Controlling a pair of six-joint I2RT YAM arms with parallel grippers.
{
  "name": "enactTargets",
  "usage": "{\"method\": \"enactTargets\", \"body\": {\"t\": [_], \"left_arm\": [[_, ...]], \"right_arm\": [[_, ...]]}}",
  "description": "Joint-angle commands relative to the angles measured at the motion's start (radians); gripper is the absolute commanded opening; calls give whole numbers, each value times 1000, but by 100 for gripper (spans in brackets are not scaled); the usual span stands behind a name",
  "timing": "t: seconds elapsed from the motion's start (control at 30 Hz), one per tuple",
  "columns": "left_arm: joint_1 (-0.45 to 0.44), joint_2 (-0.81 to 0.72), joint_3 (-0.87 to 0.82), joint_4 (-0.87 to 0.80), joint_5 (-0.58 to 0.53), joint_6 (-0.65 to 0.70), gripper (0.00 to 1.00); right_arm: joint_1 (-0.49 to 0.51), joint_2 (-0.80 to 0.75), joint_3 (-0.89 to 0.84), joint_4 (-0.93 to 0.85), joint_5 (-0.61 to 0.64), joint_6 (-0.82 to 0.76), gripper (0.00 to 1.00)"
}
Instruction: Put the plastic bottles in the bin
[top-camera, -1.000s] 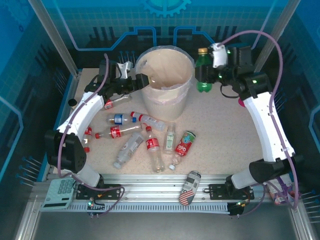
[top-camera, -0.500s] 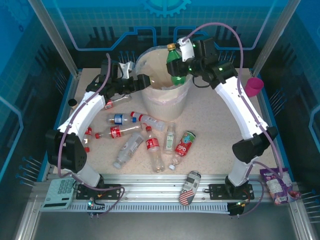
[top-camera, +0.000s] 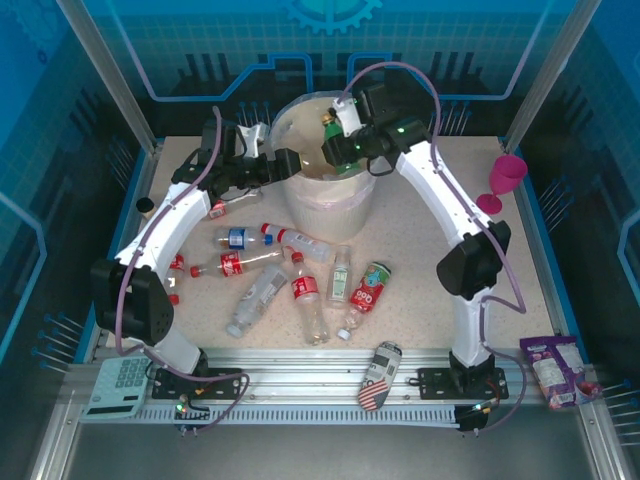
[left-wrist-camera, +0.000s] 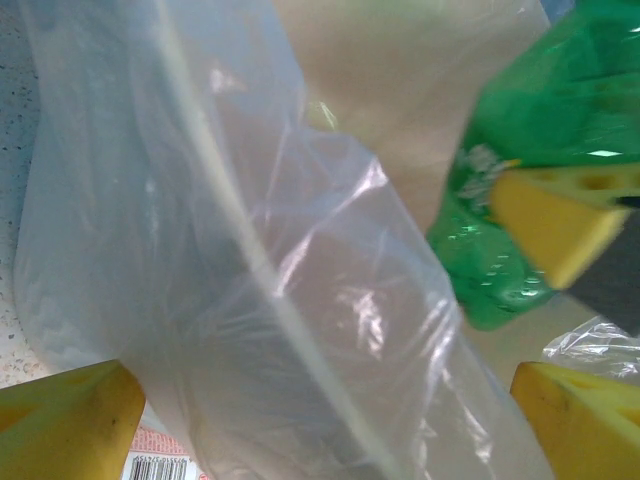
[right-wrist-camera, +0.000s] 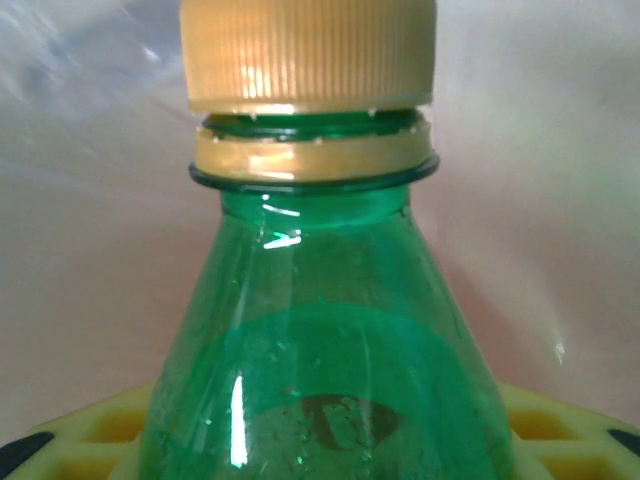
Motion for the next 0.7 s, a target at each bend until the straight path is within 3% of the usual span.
{"method": "enactTargets", "body": {"t": [0.0,0.3,0.5,0.67], "left_arm": [[-30,54,-25,-157,-31,85,95],[-32,69,-24,-161,-35,86,95],[-31,74,-24,-162,-39,89,95],[-31,76,-19,-170,-44,93,96]], "right_arm": [[10,64,61,-85,37,-53,40],[13,181,84,-131,35,-81,45],[14,173,62,-127,47,-92,70],[14,153,70,-131,47,-103,80]]}}
